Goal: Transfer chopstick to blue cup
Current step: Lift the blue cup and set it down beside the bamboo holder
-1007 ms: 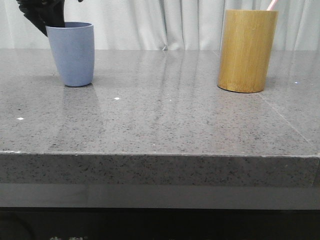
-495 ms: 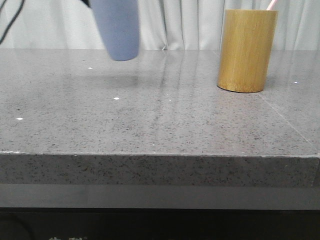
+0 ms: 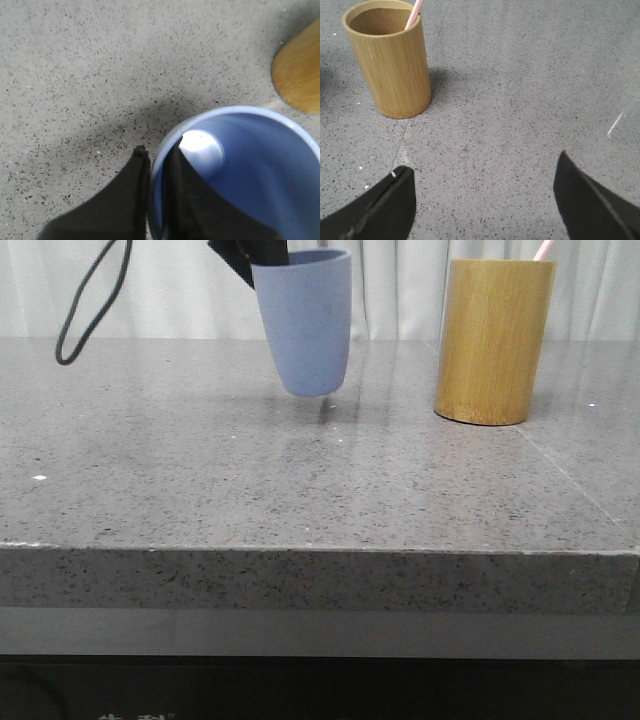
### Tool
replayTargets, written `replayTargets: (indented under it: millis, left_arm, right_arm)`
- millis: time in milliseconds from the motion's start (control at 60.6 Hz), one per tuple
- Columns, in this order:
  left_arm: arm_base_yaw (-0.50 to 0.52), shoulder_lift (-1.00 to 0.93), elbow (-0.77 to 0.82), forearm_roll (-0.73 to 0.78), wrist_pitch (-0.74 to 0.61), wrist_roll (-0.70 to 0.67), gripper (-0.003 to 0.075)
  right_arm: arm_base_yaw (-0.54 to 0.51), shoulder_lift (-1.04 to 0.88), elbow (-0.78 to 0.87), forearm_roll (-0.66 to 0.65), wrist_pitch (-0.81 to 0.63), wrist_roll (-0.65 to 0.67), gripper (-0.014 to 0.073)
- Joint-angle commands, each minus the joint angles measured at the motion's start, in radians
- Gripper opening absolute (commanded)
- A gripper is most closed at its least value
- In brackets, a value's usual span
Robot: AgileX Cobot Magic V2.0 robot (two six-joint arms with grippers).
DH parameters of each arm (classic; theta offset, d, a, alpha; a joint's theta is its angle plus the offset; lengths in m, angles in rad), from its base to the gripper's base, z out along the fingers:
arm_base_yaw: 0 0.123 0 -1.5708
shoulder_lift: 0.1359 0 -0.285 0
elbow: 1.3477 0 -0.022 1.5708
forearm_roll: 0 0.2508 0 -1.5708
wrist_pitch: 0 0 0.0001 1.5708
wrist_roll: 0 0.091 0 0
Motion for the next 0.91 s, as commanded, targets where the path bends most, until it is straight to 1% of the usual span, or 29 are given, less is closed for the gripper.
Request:
replayTargets:
  millis: [0,314,380,462,578,710,776,891]
  left_arm:
    - [-0.007,-0.045,-0.033,0.002,-0.050,-0.001,-0.0019]
    - [-0.007,-0.040,-0.033,0.031,-0.018,-0.001,-0.0016]
    - [-0.007,-0.040,-0.033,0.031,-0.018,0.001,0.0002]
    - [-0.007,-0.040,-0.033,0.031,-0.017,0.006,0.0075]
    - [-0.007,-0.040,-0.033,0.031,-0.017,0.006,0.0232]
    - [-0.007,-0.040,-0.033,0.031,-0.017,0.006,0.0365]
    - [-0.007,-0.040,-0.033,0.031,-0.017,0.006,0.0386]
    - [-0.007,-0.049,-0.043,0.031,-0.012,0.006,0.0386]
  right_arm:
    - [-0.004,0.006,-0.032,-0.010,-0.067,-0.009,0.0580]
    - [-0.004,0.006,-0.032,-0.010,-0.069,-0.009,0.0580]
    - [-0.004,0.006,-0.032,-0.010,-0.069,-0.009,0.0580]
    - [-0.004,0.006,-0.032,-0.010,-0.069,-0.009,0.0580]
    - [-0.004,0.006,-0.032,-0.010,-0.069,-0.009,0.0580]
    - [-0.004,0.006,-0.032,-0.010,-0.069,-0.009,0.0580]
    - [-0.004,0.006,-0.032,-0.010,-0.069,-0.009,0.0580]
    - [-0.004,0.006,-0.032,-0.010,-0.069,-0.009,0.0580]
